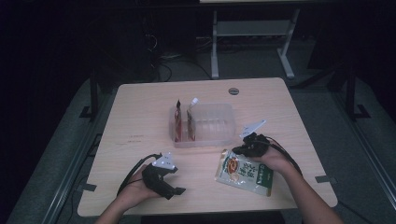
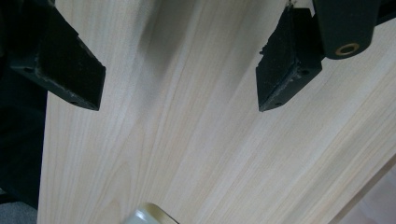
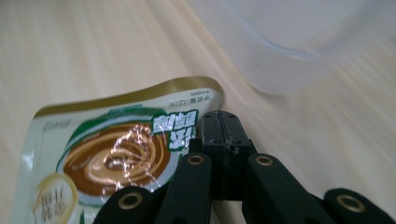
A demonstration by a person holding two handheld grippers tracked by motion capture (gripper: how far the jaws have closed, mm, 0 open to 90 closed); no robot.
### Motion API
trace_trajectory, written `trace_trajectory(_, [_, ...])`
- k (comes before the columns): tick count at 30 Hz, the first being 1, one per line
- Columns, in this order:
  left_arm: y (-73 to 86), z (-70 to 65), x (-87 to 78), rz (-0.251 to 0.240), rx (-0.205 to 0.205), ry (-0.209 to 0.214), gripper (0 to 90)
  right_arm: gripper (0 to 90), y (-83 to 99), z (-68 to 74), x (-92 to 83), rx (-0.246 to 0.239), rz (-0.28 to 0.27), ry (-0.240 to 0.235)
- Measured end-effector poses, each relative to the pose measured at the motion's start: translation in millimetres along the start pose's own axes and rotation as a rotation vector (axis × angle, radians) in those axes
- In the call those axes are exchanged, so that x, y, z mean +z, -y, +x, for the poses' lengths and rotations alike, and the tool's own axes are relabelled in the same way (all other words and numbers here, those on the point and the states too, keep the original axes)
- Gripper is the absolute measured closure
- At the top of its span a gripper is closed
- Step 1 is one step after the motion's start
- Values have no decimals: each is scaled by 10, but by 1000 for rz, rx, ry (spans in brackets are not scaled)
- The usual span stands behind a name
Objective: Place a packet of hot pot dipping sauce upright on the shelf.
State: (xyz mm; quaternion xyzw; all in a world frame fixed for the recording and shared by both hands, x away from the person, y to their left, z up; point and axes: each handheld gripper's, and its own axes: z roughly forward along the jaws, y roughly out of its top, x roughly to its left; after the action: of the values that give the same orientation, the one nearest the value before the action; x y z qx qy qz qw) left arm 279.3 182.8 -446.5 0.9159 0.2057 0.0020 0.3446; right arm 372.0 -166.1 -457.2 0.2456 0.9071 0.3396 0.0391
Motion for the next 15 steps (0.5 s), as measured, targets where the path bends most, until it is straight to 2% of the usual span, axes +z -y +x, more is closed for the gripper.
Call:
trace_trajectory(2, [1,-6,1,-1,-1,2,155,900,-31,84,31,-18,-1,-27])
trace_trajectory(5, [-1,-10,3,-2,2,3,155,900,-65,162,74,-83,6,-41])
trace_trajectory(7, [-5,-15,2,-1,4,1,155,900,-75,213,83,-97,9,-52])
trace_trajectory(8, [-6,-16,3,-1,6,1,155,900,-80,228,77,-106,11,-44])
trace_trajectory(10, [-11,-19,1,2,11,2,155,900,-78,221,17,-94,-6,-29])
trace_trajectory(12, [-10,-21,10,-2,6,3,155,900,-39,221,-112,-48,-28,-25])
trace_trajectory(15, [-12,-14,10,3,11,4,155,900,45,230,-240,-18,-45,-18])
